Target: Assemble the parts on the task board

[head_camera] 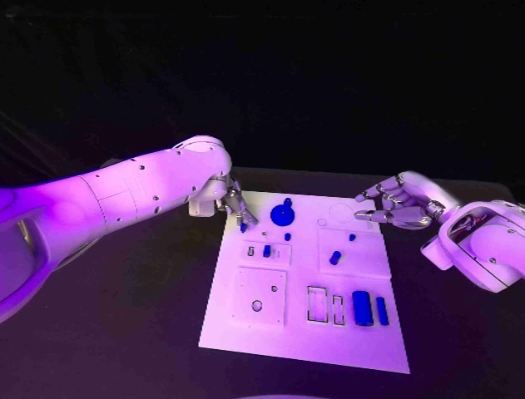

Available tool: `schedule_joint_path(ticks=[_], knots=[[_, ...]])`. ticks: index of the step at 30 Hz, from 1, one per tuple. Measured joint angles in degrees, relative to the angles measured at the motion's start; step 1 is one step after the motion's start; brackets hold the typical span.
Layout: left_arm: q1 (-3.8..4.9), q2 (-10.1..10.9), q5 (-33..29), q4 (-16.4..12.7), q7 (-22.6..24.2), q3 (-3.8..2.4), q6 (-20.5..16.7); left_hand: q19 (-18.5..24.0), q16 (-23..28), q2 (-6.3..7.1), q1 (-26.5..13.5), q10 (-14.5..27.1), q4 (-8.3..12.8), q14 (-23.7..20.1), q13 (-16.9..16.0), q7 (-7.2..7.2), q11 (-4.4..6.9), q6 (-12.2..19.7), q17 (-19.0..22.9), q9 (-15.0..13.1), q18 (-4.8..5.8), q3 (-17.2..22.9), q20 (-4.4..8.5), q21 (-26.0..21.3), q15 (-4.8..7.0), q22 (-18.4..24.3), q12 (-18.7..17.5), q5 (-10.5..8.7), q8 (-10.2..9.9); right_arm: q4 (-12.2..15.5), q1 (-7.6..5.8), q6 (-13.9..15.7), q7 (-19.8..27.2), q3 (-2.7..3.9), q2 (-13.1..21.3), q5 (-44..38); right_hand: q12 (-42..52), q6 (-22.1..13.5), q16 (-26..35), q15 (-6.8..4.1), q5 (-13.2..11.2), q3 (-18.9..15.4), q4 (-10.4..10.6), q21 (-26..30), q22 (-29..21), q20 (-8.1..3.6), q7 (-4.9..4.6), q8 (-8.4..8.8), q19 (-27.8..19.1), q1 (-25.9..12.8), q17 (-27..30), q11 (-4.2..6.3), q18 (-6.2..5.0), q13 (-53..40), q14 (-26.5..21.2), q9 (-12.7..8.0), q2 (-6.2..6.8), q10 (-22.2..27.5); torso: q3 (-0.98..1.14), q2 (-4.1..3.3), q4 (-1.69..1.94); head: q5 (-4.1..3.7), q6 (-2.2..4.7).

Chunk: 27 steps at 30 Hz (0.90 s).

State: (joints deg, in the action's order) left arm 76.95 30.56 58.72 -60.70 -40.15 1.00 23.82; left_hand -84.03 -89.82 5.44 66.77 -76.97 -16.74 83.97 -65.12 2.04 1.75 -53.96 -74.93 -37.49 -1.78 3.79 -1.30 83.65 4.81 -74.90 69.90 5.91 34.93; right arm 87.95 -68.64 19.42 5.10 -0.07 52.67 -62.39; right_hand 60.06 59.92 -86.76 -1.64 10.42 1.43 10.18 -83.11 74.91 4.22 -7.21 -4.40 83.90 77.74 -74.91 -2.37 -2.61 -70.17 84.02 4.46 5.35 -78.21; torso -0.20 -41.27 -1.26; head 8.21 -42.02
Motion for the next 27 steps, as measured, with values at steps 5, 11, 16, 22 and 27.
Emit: schedule_joint_path(ticks=[5, 11, 16, 22, 27], knots=[[0.00, 0.1, -0.1, -0.1, 0.0, 0.00, 0.1, 0.0, 0.0, -0.01, 0.0, 0.0, 0.0, 0.0, 0.0, 0.00, 0.00, 0.0, 0.0, 0.0, 0.00, 0.0, 0.00, 0.0, 0.00, 0.0, 0.0, 0.00, 0.0, 0.0, 0.01, 0.0, 0.0, 0.00, 0.0, 0.0, 0.0, 0.0, 0.0, 0.00, 0.0, 0.0, 0.0, 0.0, 0.0, 0.00, 0.00, 0.00, 0.0, 0.0, 0.0, 0.00, 0.00, 0.0, 0.0, 0.0, 0.00, 0.0, -0.02, 0.00, -0.01, 0.00, -0.05], [0.00, 0.3, -0.1, -0.2, 0.0, 0.01, 0.2, 0.0, 0.0, -0.01, 0.0, 0.0, 0.2, 0.0, -0.1, 0.00, 0.00, 0.0, 0.0, 0.0, 0.00, -0.2, 0.00, 0.0, 0.00, 0.0, 0.0, 0.00, 0.0, 0.0, 0.04, 0.0, 0.0, 0.00, 0.0, 0.0, 0.0, 0.0, 0.0, 0.00, 0.0, 0.0, 0.0, 0.0, 0.0, 0.00, 0.00, 0.00, 0.0, 0.0, 0.0, 0.00, 0.00, 0.0, 0.0, 0.0, 0.00, 0.0, -0.02, 0.01, -0.01, 0.01, -0.12], [0.00, 0.4, -0.2, -0.5, 0.0, 0.01, 0.3, 0.0, 0.0, -0.01, 0.0, 0.0, 0.2, 0.0, -0.1, 0.00, 0.00, 0.0, 0.0, 0.0, 0.00, -0.2, 0.00, 0.0, 0.00, 0.0, 0.0, 0.00, 0.2, -0.1, 0.06, 0.0, 0.0, -0.01, 0.0, 0.0, 0.0, 0.0, 0.0, 0.00, 0.0, 0.0, 0.0, 0.0, 0.0, 0.00, 0.00, 0.00, 0.0, 0.0, 0.0, 0.00, 0.00, 0.0, 0.0, 0.0, 0.00, 0.0, -0.03, 0.01, -0.01, 0.02, -0.18], [0.00, 0.7, -0.2, -0.9, 0.0, 0.01, 0.6, 0.0, 0.0, -0.01, 0.0, 0.0, 0.2, 0.0, -0.1, 0.00, 0.00, 0.0, 0.0, 0.0, 0.00, -0.2, 0.00, 0.0, 0.00, 0.0, 0.0, 0.00, 0.2, -0.1, 0.12, -0.1, 0.0, -0.01, -0.1, 0.0, 0.0, 0.0, 0.0, 0.00, 0.0, 0.0, 0.0, 0.0, 0.0, 0.00, 0.00, 0.00, 0.0, 0.0, 0.0, 0.00, 0.00, 0.0, 0.0, 0.0, 0.00, 0.0, -0.02, 0.02, -0.01, 0.03, -0.19], [-0.01, 0.8, -0.2, -1.4, 0.0, 0.01, 0.8, 0.0, 0.0, -0.19, 0.2, 0.0, 0.3, 0.0, -0.1, 0.00, 0.00, 0.0, 0.0, 0.0, 0.00, -0.3, 0.00, 0.0, 0.00, 0.0, 0.0, 0.00, 0.2, -0.1, 0.16, -0.1, 0.0, -0.01, -0.1, 0.0, 0.0, 0.0, 0.0, 0.00, 0.0, 0.0, 0.0, 0.0, 0.0, 0.00, 0.00, 0.00, 0.0, 0.0, 0.0, 0.00, 0.00, 0.0, 0.0, 0.0, 0.00, 0.0, -0.02, 0.02, -0.01, 0.08, -0.21]])
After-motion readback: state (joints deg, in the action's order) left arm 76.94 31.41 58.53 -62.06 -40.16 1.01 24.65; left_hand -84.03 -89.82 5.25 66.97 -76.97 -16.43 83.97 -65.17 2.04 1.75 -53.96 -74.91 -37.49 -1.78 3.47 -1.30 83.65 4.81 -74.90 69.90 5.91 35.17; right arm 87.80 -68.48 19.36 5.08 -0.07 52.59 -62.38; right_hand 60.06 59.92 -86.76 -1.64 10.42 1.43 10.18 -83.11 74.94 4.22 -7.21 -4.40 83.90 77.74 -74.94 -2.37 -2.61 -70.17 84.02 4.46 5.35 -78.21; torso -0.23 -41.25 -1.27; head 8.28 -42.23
